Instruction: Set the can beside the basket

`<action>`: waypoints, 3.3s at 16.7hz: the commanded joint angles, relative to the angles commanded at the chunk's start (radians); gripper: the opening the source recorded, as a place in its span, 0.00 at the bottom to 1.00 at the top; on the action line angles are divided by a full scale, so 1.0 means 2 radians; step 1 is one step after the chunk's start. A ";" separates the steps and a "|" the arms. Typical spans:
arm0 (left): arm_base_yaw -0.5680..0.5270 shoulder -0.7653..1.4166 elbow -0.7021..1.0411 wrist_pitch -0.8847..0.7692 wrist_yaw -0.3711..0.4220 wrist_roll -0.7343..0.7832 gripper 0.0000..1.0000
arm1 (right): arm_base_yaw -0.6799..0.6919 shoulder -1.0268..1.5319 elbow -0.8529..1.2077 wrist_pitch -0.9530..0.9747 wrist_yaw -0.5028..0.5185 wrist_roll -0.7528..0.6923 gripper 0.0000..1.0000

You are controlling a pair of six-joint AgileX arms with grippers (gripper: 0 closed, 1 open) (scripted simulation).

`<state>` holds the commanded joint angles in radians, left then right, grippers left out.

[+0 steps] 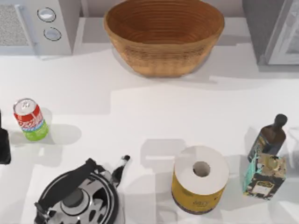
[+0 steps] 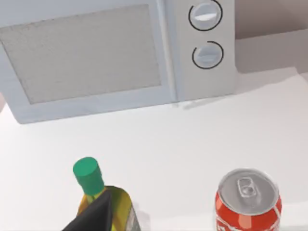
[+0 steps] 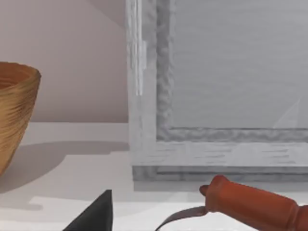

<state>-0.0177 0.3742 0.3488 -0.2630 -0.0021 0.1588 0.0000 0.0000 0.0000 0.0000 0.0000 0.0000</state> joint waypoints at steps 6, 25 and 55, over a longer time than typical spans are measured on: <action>-0.014 0.312 0.234 -0.186 0.001 0.107 1.00 | 0.000 0.000 0.000 0.000 0.000 0.000 1.00; -0.033 0.779 0.617 -0.479 0.002 0.281 1.00 | 0.000 0.000 0.000 0.000 0.000 0.000 1.00; -0.035 0.806 0.532 -0.369 0.002 0.283 0.00 | 0.000 0.000 0.000 0.000 0.000 0.000 1.00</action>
<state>-0.0877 1.9860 1.4136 -1.0005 0.0014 0.7241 0.0000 0.0000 0.0000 0.0000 0.0000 0.0000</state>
